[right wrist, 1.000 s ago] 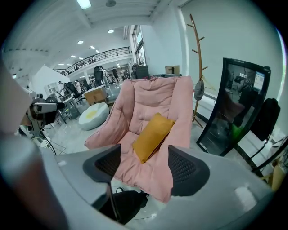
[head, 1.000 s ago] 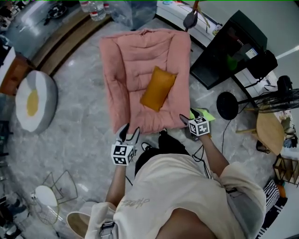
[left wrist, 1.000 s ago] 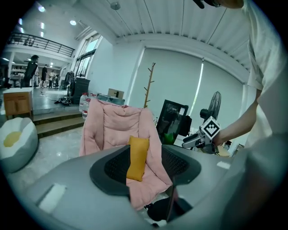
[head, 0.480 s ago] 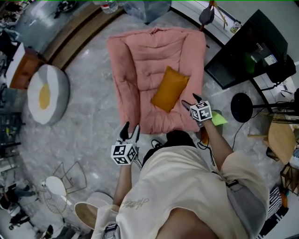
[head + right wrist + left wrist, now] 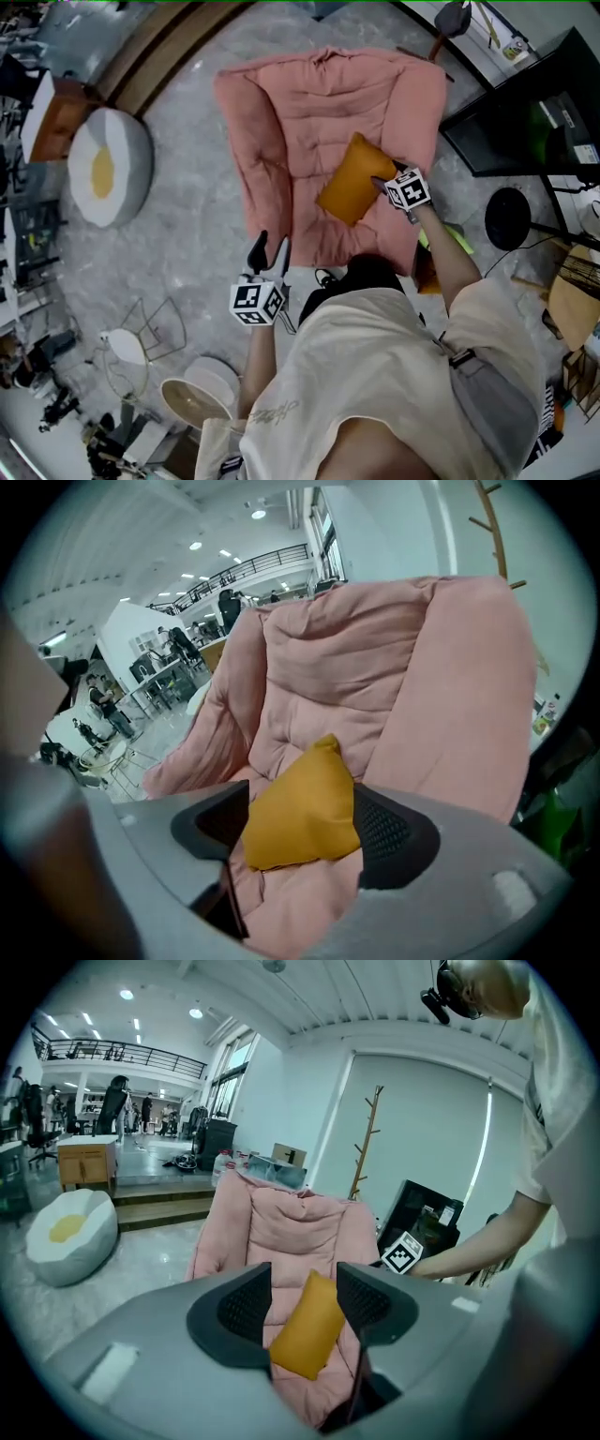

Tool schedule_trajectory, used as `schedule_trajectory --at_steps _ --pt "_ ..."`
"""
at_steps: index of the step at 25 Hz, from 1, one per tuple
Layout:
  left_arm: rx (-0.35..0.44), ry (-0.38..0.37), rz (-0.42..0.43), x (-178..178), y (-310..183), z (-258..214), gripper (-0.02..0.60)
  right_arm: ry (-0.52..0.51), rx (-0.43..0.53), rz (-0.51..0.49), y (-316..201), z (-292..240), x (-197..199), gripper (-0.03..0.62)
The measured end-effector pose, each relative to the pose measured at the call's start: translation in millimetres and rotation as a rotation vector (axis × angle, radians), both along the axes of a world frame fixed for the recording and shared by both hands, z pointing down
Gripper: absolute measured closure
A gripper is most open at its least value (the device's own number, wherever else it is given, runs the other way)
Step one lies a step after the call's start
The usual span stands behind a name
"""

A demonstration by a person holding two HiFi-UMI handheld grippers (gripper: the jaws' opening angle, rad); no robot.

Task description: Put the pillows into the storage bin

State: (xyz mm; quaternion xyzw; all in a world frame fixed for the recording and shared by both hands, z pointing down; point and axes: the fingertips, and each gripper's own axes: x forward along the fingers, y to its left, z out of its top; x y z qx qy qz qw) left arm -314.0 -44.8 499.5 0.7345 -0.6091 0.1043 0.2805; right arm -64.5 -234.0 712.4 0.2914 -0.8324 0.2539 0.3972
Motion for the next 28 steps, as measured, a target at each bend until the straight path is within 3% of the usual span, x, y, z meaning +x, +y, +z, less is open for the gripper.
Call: schedule_trajectory --at_steps 7,12,17,21,25,28 --pt "-0.085 0.004 -0.073 -4 -18 21 0.345 0.064 -0.088 -0.101 -46 44 -19 0.238" --pt "-0.132 0.022 -0.119 -2 -28 27 0.344 0.147 -0.213 -0.196 -50 84 -28 0.188" --pt "-0.158 0.036 -0.136 7 -33 34 0.344 0.286 -0.345 -0.309 -35 115 -27 0.120" --pt "-0.183 0.046 -0.137 14 -34 41 0.344 0.470 -0.359 -0.338 -37 127 -7 0.083" --pt "-0.205 0.050 -0.140 17 -32 46 0.344 0.407 -0.428 -0.337 -46 151 -19 0.033" --pt "-0.220 0.050 -0.144 17 -30 49 0.344 0.361 -0.558 -0.353 -32 152 -27 0.034"
